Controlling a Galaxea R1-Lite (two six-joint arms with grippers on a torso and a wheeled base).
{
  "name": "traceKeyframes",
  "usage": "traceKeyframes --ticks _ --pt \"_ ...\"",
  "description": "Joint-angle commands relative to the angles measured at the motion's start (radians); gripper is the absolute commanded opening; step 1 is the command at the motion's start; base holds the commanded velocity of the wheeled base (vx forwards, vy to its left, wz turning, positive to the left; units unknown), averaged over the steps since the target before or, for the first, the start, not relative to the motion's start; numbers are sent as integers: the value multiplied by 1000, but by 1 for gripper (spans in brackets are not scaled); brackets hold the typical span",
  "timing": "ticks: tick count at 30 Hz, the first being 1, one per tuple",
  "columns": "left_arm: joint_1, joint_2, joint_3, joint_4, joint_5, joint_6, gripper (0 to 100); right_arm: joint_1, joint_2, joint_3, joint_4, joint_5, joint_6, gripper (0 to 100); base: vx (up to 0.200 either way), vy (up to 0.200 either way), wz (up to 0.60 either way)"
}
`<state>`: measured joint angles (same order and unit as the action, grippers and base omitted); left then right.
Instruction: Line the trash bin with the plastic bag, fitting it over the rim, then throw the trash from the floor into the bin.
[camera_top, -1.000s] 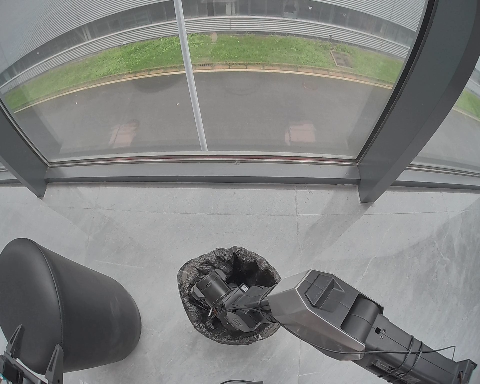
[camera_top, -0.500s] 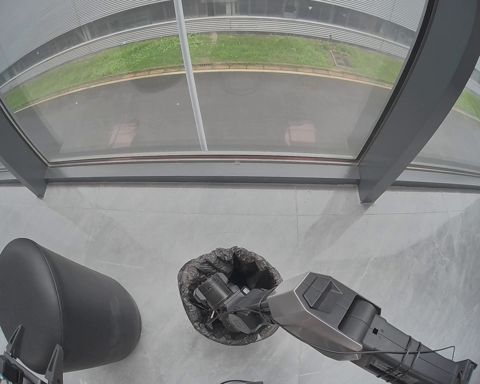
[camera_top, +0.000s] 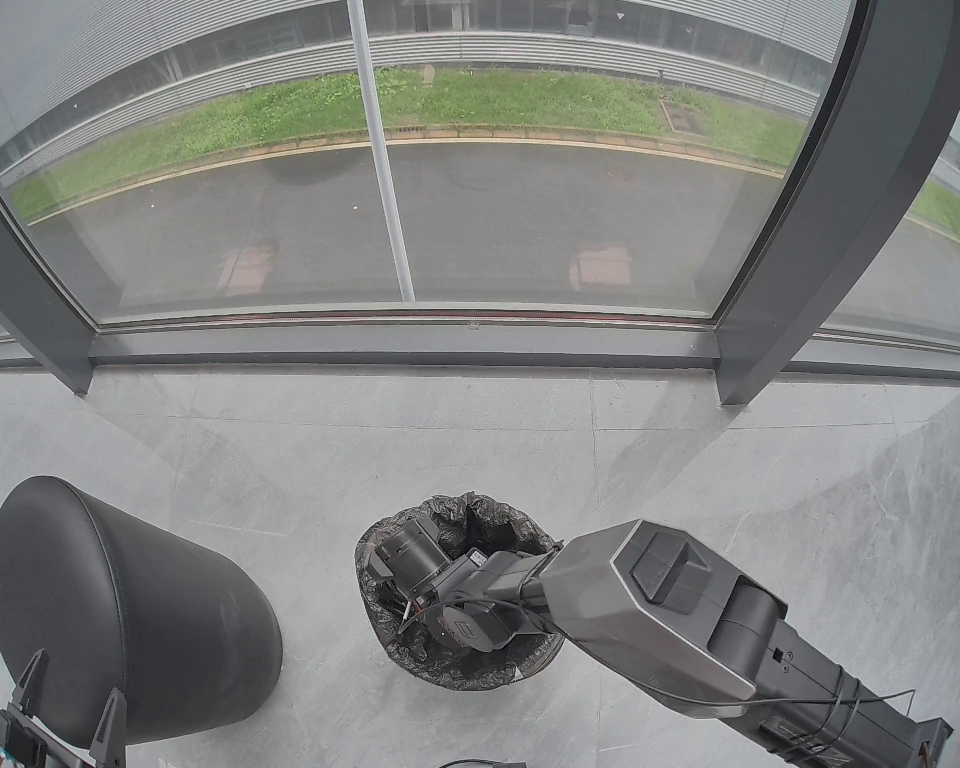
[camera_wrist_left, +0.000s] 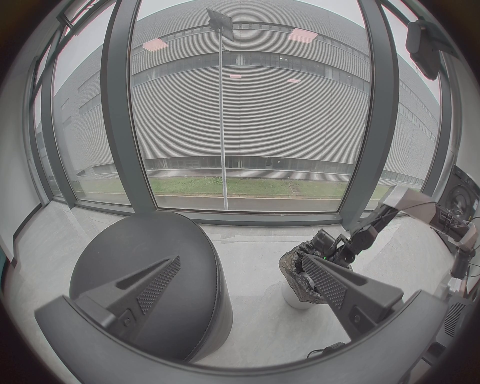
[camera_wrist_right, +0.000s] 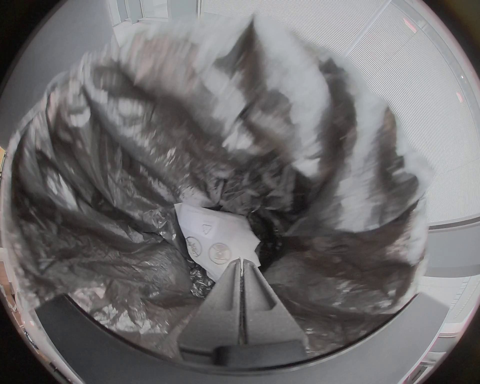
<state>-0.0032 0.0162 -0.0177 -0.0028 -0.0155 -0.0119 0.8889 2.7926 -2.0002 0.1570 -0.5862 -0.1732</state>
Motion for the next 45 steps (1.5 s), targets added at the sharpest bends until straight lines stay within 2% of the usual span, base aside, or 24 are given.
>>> traceKeyframes --ticks 1,8,17,32,38,41,45 --pt "0 -16 18 -2 0 0 100 12 -113 0 47 -14 -12 0 0 0 0" --pt "0 -16 18 0 0 0 100 22 -203 0 62 -30 -63 0 0 0 0" --pt "0 -16 18 0 0 0 100 22 -300 0 114 -50 -66 0 0 0 0" --pt "0 -16 18 -2 0 0 100 13 -670 0 429 -57 -60 0 0 0 0" --pt "0 -16 18 0 0 0 100 21 -792 0 527 -98 -58 0 0 0 0" --pt "0 -16 18 0 0 0 100 22 -890 0 590 -153 -58 0 0 0 0" --pt "0 -16 18 -2 0 0 100 21 -1004 0 659 -153 -62 0 0 0 0"
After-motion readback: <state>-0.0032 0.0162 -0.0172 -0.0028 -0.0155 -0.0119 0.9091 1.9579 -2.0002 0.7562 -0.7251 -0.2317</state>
